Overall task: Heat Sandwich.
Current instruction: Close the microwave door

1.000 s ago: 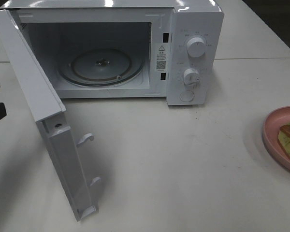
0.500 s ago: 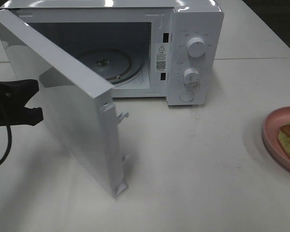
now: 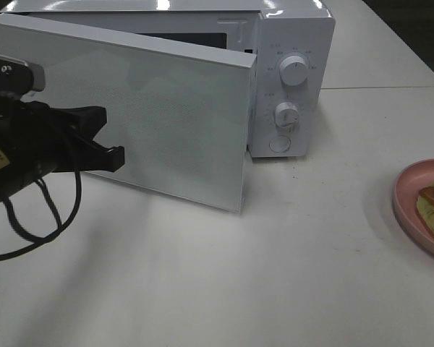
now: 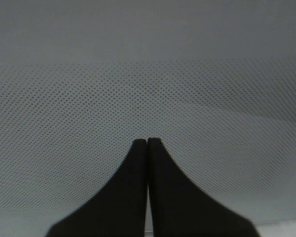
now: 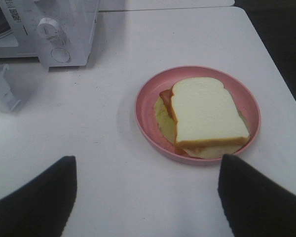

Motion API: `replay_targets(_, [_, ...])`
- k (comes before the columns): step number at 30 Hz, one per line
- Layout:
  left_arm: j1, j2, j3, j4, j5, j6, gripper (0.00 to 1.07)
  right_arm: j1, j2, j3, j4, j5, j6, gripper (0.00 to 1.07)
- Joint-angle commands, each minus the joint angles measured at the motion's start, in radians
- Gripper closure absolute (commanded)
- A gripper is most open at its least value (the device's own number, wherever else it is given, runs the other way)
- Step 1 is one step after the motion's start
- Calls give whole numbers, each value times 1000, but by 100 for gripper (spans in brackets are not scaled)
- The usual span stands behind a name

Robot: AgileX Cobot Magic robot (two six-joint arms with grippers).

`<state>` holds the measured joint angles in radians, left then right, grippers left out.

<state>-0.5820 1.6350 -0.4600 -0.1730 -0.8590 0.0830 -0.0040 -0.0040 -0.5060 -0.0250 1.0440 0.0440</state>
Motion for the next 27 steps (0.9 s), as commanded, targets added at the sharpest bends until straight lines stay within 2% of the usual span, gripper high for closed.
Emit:
replay_targets(1, [-29, 21, -48, -55, 5, 13, 106, -7, -27, 2, 2, -13, -13, 31])
replay_targets(10, [-69, 95, -191, -70, 64, 22, 106, -7, -27, 2, 2, -13, -13, 31])
replay_targets(27, [-80, 225, -423, -76, 144, 25, 106, -7, -27, 2, 2, -13, -13, 31])
